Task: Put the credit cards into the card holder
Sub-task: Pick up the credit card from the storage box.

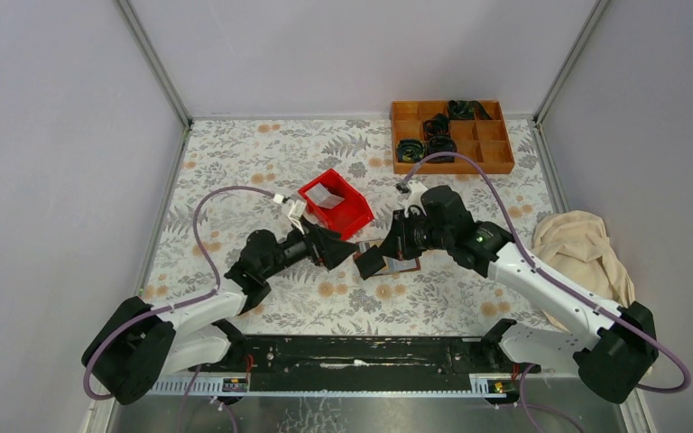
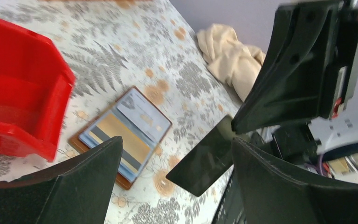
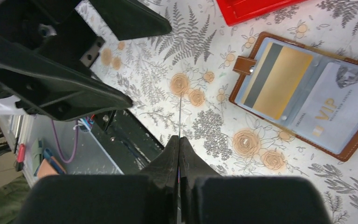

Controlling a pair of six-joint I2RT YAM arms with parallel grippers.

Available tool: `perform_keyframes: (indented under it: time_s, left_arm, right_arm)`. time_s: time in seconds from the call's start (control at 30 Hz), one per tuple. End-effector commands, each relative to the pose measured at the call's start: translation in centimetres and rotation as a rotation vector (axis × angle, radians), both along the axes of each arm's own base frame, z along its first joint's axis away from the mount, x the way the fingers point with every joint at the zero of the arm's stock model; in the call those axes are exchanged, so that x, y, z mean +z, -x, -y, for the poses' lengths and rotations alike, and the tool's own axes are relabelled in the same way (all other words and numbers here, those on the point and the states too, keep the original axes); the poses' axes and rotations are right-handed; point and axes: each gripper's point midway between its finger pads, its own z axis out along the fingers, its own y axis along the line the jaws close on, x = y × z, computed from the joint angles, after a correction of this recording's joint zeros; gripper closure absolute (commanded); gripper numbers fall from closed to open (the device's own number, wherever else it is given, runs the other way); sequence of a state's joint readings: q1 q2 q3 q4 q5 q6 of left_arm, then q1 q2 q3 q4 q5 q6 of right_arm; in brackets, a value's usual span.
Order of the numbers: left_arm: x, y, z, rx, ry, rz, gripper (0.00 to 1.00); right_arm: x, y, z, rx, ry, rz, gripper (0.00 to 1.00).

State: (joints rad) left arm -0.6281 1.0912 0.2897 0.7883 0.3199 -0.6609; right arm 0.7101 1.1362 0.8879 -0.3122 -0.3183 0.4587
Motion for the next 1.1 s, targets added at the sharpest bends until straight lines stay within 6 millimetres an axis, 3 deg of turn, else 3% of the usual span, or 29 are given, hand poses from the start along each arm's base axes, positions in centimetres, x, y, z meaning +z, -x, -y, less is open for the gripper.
perform_keyframes:
  time_s: [0.0,0.53,1.07]
  left_arm:
    - [0.6,3.0,1.9,-0.221,0.008,0.075,0.06]
    - [-1.3,6.1,3.3,-0.444,0.075,0.003,0.11]
    - [-2.0,8.3,4.0,-0.619,0.132,-0.059,0.53]
  right_arm:
    - [2.1,1.7,-0.7,0.061,-0.087,-0.002,1.0]
    - [1.3,2.9,-0.6,0.12,-0.122,-0.077,1.0]
    - [0.6,1.7,-1.0,0.137,-0.177,-0.163,1.0]
